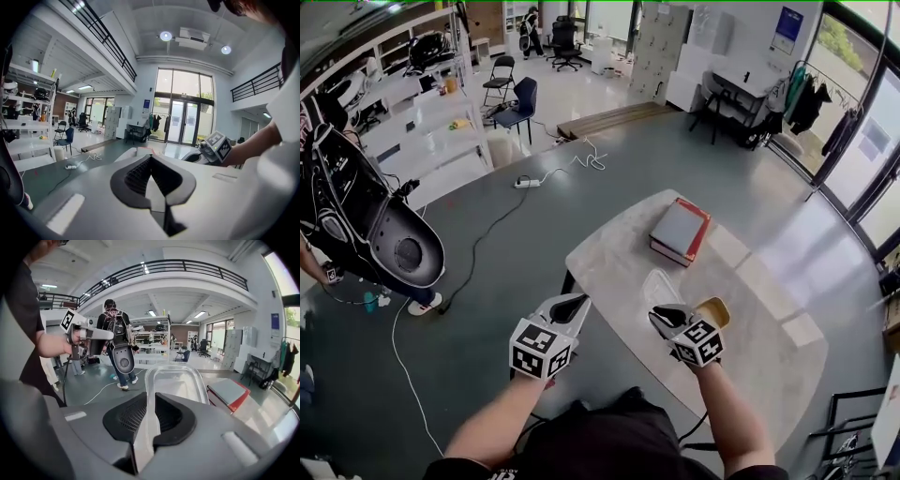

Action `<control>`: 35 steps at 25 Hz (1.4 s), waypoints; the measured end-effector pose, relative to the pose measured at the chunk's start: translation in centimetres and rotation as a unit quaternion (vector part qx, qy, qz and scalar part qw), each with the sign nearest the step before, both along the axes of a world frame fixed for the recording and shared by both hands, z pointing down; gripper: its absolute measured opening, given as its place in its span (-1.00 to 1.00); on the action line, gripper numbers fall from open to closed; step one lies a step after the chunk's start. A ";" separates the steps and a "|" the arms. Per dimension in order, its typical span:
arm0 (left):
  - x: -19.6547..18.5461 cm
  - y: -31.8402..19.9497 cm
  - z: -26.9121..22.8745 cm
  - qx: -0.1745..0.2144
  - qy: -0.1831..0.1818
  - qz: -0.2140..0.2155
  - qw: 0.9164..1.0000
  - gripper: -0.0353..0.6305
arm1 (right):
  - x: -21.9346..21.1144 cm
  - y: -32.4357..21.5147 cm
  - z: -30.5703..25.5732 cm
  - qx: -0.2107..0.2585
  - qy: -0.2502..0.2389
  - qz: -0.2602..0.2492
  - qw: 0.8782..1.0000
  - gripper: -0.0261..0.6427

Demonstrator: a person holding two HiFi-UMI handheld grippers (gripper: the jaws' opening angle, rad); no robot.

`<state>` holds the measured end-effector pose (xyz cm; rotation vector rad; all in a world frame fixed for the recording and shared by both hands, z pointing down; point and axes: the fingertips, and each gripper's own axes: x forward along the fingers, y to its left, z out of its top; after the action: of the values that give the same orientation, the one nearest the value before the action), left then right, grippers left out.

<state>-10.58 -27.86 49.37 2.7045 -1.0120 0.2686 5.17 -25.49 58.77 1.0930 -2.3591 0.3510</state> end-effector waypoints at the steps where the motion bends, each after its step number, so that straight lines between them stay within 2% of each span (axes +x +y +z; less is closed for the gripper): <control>1: 0.2 0.2 0.0 0.001 0.001 0.002 1.000 -0.88 | 0.2 0.4 -0.2 0.004 -0.002 0.001 1.000 -0.71; 7: 2.2 0.6 -0.7 0.002 0.004 0.007 1.000 -0.88 | 2.6 1.3 -2.7 0.029 -0.025 0.019 0.999 -0.72; 10: 3.9 1.1 -1.5 0.004 0.004 0.009 1.000 -0.88 | 4.4 1.7 -4.3 0.046 -0.051 0.039 0.997 -0.72; 19: 10.7 1.8 -4.5 0.024 0.027 0.014 0.999 -0.88 | 9.7 5.4 -10.9 0.098 -0.136 0.068 0.984 -0.71; 25: 13.7 2.5 -4.8 0.024 0.024 0.024 0.999 -0.88 | 12.8 7.4 -15.4 0.140 -0.181 0.079 0.970 -0.71; 35: 16.6 3.9 -5.8 0.042 0.026 0.035 0.998 -0.88 | 16.6 9.7 -19.0 0.192 -0.197 0.109 0.955 -0.73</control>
<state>6.01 -23.96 43.54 2.8105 -0.9370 0.1702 21.73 -15.83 39.77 1.5984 -2.7385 0.2026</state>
